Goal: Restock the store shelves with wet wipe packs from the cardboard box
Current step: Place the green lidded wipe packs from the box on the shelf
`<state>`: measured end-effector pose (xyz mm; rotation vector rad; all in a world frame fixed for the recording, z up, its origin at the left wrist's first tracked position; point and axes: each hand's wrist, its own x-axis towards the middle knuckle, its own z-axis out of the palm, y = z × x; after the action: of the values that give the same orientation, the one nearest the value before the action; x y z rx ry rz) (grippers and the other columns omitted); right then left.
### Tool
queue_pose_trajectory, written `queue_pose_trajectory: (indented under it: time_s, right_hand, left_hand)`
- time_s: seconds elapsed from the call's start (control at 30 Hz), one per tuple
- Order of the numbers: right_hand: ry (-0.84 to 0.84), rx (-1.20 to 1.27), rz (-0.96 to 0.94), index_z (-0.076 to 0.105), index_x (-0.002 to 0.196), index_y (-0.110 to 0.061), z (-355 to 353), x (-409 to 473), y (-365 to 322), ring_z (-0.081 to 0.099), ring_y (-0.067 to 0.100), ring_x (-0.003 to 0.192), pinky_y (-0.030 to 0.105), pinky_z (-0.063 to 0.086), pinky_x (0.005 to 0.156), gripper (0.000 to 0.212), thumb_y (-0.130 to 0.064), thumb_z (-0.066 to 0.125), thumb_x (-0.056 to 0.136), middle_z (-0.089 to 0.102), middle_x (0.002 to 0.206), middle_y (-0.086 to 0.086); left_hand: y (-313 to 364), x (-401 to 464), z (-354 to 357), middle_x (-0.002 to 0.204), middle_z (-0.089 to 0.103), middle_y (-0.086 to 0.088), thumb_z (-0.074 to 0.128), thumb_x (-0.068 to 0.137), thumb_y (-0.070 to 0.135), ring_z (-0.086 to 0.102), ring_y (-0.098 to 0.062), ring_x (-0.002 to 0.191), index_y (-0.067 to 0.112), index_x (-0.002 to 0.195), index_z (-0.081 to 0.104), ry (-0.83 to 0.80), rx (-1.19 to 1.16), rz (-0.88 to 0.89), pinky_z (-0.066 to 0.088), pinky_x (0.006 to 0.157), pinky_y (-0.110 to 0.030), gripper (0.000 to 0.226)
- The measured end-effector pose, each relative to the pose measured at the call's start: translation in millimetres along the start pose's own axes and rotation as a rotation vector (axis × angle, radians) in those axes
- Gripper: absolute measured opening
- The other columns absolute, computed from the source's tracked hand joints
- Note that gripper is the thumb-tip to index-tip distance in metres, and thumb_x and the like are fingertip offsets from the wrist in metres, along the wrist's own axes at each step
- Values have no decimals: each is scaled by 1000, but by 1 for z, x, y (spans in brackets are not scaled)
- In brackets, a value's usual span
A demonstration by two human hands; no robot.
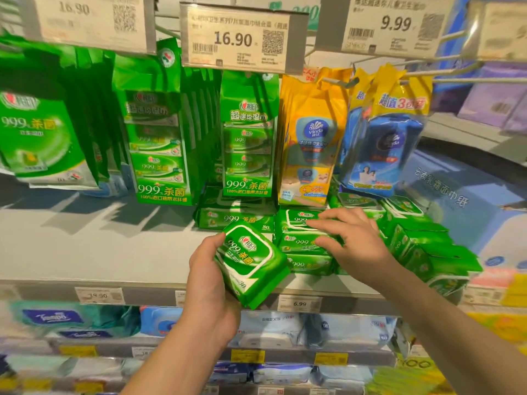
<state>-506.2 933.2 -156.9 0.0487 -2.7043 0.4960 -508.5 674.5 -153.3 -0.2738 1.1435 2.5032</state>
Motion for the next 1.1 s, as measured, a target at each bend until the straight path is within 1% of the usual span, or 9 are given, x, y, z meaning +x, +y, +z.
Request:
queue_pose_trajectory:
  time_s: [0.1, 0.2, 0.3, 0.37, 0.47, 0.53, 0.73, 0.9, 1.1]
  right_hand:
    - [9, -15, 26, 66, 127, -51, 1, -2, -1, 38, 9, 126, 34, 19, 100, 32, -43, 67, 95, 55, 129, -24]
    - [130, 57, 18, 71, 114, -42, -8, -11, -17, 46, 9, 117, 34, 28, 102, 26, -51, 61, 92, 60, 113, -22]
    - [146, 279, -5, 66, 99, -35, -32, -26, -49, 58, 5, 96, 19, 42, 87, 29, -58, 53, 87, 64, 96, -18]
    - [-17, 303, 49, 61, 117, -37, -50, -34, -68, 59, 1, 102, 12, 40, 84, 50, -73, 58, 81, 63, 109, -21]
    - [-321, 114, 109, 24, 157, -42, -63, -43, -82, 37, 2, 141, 32, 36, 115, 102, -80, 66, 72, 38, 155, -18]
    - [-367, 36, 118, 6, 162, -39, -63, -45, -83, 20, 9, 153, 39, 26, 123, 119, -80, 69, 70, 21, 167, -12]
    - [-220, 143, 131, 34, 146, -40, -74, -45, -46, 55, -10, 114, 15, 46, 97, 96, -58, 83, 66, 53, 133, -24]
    - [-224, -92, 58, 30, 145, -43, -97, -33, 6, 48, 14, 129, 50, 37, 111, 101, -60, 78, 57, 51, 137, -13]
    - [-355, -199, 72, 26, 148, -44, -98, -10, 32, 35, 17, 135, 48, 23, 119, 99, -46, 80, 65, 43, 144, -12]
  left_hand:
    - [-4, 0, 6, 120, 73, -15, 62, 91, 37, 74, -40, 100, 21, 132, 60, 45, 0, 4, 57, 75, -64, 44]
    - [-5, 2, 12, 100, 79, -9, 59, 99, 23, 78, -29, 77, 24, 128, 56, 49, -2, 58, 59, 66, -58, 30]
    - [-10, -4, 24, 91, 80, -4, 60, 100, 18, 78, -26, 76, 24, 129, 53, 15, 5, 73, 59, 71, -60, 30]
    - [-18, -10, 32, 97, 79, -6, 61, 100, 18, 78, -29, 85, 26, 130, 52, -12, 52, 80, 58, 76, -63, 32]
    - [-32, -20, 46, 102, 79, -9, 63, 98, 18, 76, -34, 85, 30, 129, 52, -56, 76, 69, 59, 59, -47, 34]
    - [-42, -26, 56, 97, 79, -8, 64, 97, 17, 73, -31, 74, 31, 127, 52, -88, 43, 37, 52, 59, -37, 34]
    - [-52, -25, 72, 85, 72, 2, 58, 98, 25, 64, -24, 86, 22, 110, 63, -199, 95, 47, 50, 74, -44, 13]
    - [-39, 8, 56, 90, 68, -1, 55, 101, 22, 61, -23, 90, 18, 100, 65, -9, 216, 295, 48, 78, -42, 11]
    - [-38, 45, 38, 110, 66, 1, 52, 103, 30, 60, -22, 107, 26, 105, 62, 85, 346, 346, 48, 106, -49, 11]
